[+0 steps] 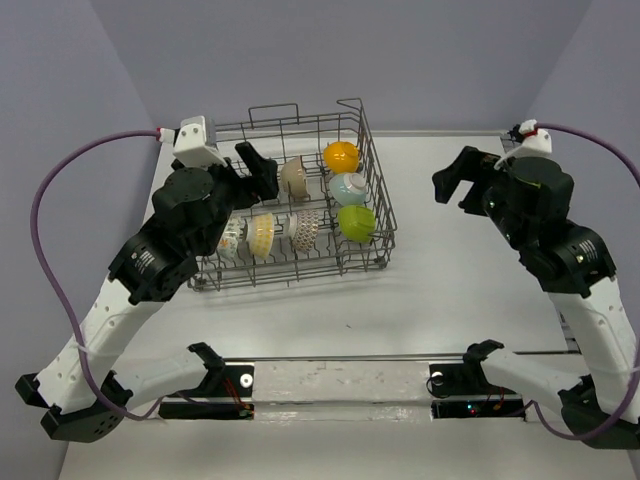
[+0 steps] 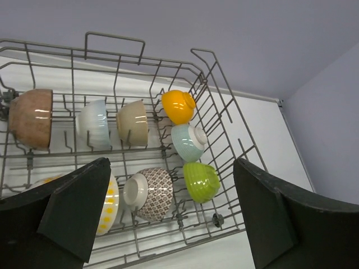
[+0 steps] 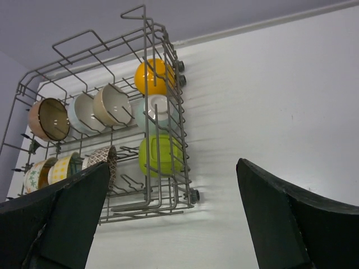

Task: Load the bowls into the dish rack
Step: Reset both arms

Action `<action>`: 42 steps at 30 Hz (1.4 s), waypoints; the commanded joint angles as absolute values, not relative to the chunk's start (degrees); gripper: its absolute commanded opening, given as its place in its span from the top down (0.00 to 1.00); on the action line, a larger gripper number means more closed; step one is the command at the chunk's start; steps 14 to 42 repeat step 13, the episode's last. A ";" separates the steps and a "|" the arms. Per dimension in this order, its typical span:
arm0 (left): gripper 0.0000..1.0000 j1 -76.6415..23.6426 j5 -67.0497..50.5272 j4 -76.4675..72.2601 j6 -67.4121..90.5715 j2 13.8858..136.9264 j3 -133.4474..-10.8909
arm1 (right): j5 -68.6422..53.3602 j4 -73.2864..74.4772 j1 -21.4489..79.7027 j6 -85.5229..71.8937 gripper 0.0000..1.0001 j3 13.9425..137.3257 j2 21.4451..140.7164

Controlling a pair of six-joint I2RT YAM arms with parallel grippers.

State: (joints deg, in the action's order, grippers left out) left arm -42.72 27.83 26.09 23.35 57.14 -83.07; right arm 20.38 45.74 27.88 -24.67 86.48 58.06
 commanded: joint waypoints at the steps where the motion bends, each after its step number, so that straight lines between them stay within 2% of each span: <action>1: 0.01 -42.98 31.99 30.67 21.09 56.17 -84.73 | 23.20 43.60 28.04 -23.03 0.00 84.38 56.17; 13: 0.01 -42.98 32.25 32.26 19.25 56.77 -88.58 | 23.99 41.40 28.04 -22.24 0.00 83.58 54.05; 42: 0.01 -42.98 32.25 32.26 19.25 56.77 -88.58 | 23.99 41.40 28.04 -22.24 0.00 83.58 54.05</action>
